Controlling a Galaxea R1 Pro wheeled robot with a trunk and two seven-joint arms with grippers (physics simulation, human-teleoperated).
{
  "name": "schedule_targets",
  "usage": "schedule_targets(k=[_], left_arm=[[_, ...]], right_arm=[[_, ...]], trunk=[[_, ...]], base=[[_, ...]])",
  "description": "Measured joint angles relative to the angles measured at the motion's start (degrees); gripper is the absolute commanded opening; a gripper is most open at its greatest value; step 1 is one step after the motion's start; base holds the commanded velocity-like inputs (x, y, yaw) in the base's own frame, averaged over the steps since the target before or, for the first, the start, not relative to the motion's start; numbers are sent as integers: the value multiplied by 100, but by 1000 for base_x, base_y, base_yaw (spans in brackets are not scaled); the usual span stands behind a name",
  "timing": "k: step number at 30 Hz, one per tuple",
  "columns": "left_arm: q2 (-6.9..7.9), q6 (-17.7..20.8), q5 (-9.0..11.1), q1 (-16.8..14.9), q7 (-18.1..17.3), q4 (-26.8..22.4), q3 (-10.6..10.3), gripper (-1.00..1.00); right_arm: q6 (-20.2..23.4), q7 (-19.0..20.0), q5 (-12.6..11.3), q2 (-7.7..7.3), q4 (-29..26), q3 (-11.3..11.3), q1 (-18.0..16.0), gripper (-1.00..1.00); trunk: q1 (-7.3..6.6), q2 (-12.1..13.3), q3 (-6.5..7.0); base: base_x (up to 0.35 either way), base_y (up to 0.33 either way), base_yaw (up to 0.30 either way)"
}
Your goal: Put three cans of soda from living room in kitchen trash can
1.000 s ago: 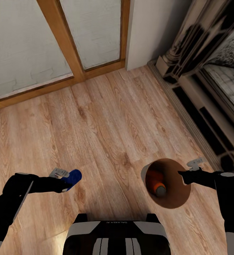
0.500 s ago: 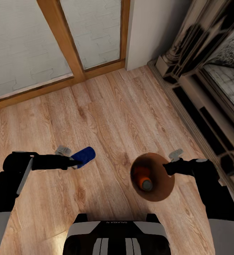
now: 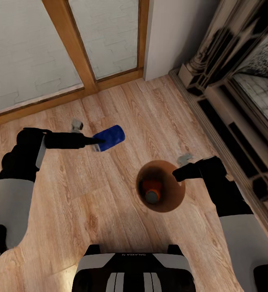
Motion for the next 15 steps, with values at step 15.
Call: schedule_targets(k=[15], left_arm=[[-984,0,-230,-483,21,500,-1246,-100]], right_arm=[[-11,-317,97,266,169,218,-366,-100]], trunk=[[0,0,0]], base=[[0,0,0]])
